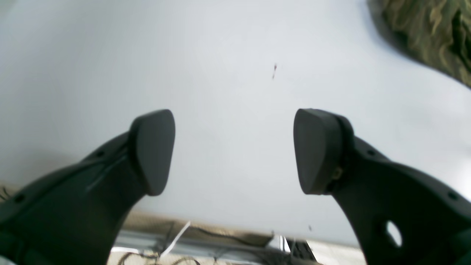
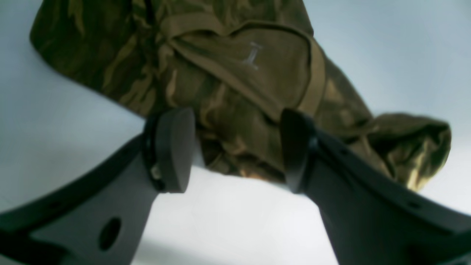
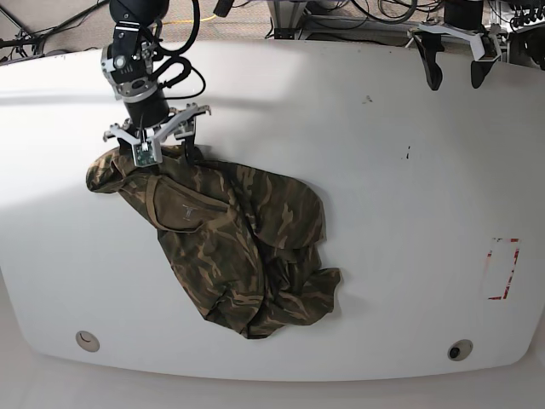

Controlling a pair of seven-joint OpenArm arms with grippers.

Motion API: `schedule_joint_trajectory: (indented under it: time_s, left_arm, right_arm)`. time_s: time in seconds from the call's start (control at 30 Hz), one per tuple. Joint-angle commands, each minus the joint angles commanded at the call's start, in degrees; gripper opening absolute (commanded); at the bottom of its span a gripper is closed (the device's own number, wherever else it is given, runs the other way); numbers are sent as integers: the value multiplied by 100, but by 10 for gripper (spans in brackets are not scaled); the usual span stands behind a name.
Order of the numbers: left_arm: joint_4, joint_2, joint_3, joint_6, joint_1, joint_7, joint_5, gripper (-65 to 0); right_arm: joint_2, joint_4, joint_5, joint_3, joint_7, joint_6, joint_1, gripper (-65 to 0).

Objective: Fold the T-shirt properly
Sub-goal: 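Lower the right gripper onto the crumpled camouflage shirt and pinch fabric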

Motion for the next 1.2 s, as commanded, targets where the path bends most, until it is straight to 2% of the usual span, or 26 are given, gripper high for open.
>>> schedule_joint_trajectory:
  time_s: [0.1, 0.2, 0.33, 0.47, 0.83, 0.97, 1.03, 1.13, 1.2]
  left_arm:
    - [9, 9, 9, 9, -255, 0, 378, -179]
    - [0, 18, 9, 9, -484, 9, 633, -179]
    - [0, 18, 9, 9, -633, 9, 774, -179]
    - [-9, -9, 9, 9, -853, 18, 923, -179]
    - [-26, 9, 35, 0, -1275, 18, 1495, -179]
    - [-105, 9, 44, 0, -1398, 18, 1521, -179]
    - [-141, 9, 44, 0, -1503, 149, 1521, -179]
    - [-158, 0, 53, 0, -1591, 659, 1512, -179]
    - [-158, 0, 53, 0, -1732, 862, 1503, -179]
  right_arm:
    - [53, -105, 0, -220, -554, 97, 589, -265]
    - [185, -396, 0, -624, -870, 97, 1108, -265]
    - [343, -756, 0, -1152, -1108, 79, 1574, -258]
    - [343, -1248, 0, -1442, -1222, 79, 2040, -257]
    - [316, -2971, -9, -1802, -1187, 70, 3033, -265]
    - [308, -3481, -9, -1802, -835, 62, 3200, -265]
    - [308, -3736, -9, -1793, -686, 62, 3341, -265]
    - [334, -4149, -9, -1776, -659, 62, 3525, -266]
    - [343, -4325, -9, -1767, -633, 62, 3604, -296]
